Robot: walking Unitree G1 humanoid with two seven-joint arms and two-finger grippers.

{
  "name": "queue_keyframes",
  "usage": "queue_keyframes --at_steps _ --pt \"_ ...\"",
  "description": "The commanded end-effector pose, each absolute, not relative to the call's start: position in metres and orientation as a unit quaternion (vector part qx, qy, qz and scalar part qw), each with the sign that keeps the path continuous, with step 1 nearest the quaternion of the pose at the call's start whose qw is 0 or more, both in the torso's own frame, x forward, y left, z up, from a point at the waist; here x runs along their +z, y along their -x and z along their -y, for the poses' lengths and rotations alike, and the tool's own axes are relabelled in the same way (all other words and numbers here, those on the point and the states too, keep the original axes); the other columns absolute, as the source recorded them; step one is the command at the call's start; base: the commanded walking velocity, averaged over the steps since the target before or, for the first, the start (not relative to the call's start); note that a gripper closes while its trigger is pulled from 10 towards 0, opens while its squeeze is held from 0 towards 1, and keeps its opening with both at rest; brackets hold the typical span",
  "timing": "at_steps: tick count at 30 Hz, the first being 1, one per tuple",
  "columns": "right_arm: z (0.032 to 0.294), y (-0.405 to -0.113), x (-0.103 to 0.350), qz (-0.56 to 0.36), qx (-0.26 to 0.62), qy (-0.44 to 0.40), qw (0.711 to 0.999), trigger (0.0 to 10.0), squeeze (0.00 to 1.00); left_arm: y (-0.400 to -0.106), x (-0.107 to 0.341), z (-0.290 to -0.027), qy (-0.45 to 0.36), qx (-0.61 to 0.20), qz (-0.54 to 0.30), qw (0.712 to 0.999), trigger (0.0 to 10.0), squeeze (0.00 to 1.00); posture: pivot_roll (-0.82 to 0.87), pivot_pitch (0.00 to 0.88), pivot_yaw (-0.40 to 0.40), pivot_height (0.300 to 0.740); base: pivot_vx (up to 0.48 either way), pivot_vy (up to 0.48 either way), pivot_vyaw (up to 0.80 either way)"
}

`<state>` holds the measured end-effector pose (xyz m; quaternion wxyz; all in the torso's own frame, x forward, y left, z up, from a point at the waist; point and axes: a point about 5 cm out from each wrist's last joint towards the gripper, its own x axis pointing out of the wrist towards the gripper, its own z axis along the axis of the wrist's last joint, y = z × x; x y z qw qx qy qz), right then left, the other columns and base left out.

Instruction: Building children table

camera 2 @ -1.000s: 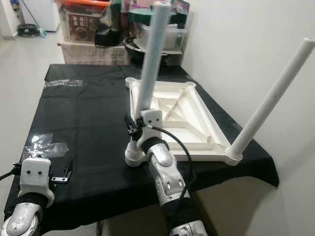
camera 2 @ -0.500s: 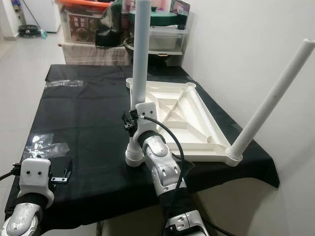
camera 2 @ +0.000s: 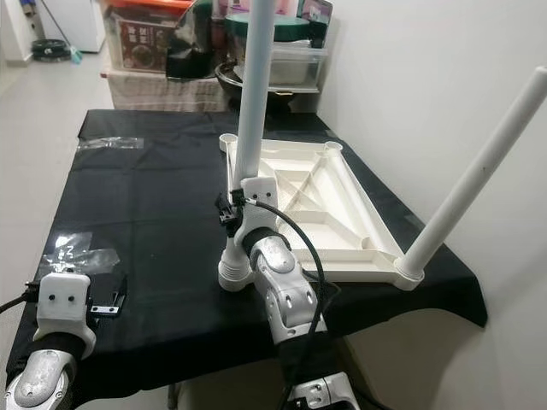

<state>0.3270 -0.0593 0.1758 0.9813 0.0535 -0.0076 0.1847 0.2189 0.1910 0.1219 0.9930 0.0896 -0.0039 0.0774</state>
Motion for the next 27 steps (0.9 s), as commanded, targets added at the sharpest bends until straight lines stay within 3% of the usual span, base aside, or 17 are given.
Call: queue_keyframes --at_steps 1,27 --pt "0.056 -0.320 0.162 -0.012 0.199 -0.042 0.979 10.0 0.00 -0.220 0.121 -0.189 -0.089 0.073 0.004 0.993 10.0 0.00 0.11 0.000 -0.113 0.740 0.000 0.000 0.00" --pt "0.052 -0.316 0.172 0.012 0.229 -0.020 0.973 10.0 0.00 -0.222 0.119 -0.188 -0.089 0.072 0.004 0.993 10.0 0.00 0.10 0.000 -0.117 0.740 0.000 0.000 0.00"
